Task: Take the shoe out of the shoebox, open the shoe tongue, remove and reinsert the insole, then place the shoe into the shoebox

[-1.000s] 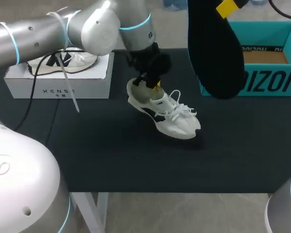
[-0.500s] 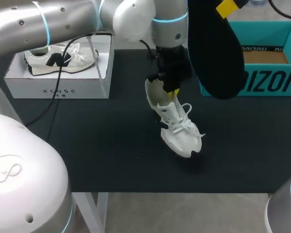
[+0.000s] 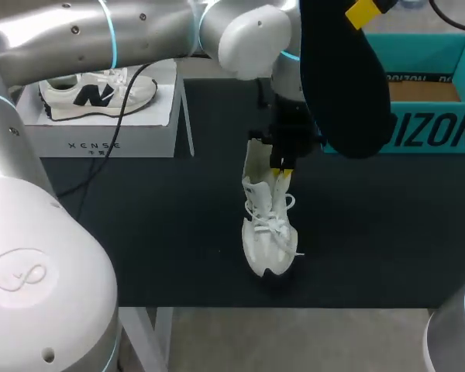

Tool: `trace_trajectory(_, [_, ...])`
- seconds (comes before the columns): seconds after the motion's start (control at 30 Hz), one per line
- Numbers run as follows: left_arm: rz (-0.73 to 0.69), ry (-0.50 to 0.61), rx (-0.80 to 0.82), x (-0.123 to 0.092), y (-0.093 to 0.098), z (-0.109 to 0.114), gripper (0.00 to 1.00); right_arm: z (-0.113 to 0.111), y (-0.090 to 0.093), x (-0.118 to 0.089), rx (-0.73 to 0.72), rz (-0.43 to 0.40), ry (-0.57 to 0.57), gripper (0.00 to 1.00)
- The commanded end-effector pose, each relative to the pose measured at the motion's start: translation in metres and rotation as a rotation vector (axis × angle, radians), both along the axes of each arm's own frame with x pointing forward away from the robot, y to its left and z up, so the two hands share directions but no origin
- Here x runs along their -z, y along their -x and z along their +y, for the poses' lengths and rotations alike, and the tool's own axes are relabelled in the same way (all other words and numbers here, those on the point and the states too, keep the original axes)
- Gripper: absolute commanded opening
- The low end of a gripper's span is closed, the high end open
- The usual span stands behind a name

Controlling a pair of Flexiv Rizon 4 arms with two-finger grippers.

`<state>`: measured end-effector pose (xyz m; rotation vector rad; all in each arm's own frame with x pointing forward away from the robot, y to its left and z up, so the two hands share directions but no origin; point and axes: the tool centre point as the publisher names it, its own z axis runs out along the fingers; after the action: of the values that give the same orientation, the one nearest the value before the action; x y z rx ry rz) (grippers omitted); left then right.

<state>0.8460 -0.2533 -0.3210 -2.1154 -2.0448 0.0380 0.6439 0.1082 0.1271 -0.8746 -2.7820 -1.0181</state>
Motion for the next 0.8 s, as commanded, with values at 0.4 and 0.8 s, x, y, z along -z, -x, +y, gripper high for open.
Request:
trace_trajectory(0.4, [0.023, -0.077, -0.021, 0.016, 0.005, -0.018, 0.0, 0.001, -0.001, 0.0, 0.0, 0.003, 0.002, 0.0])
trace_trajectory(0.8, [0.035, -0.087, -0.039, 0.03, 0.011, -0.024, 0.0, 0.001, -0.001, 0.0, 0.0, 0.003, 0.002, 0.0])
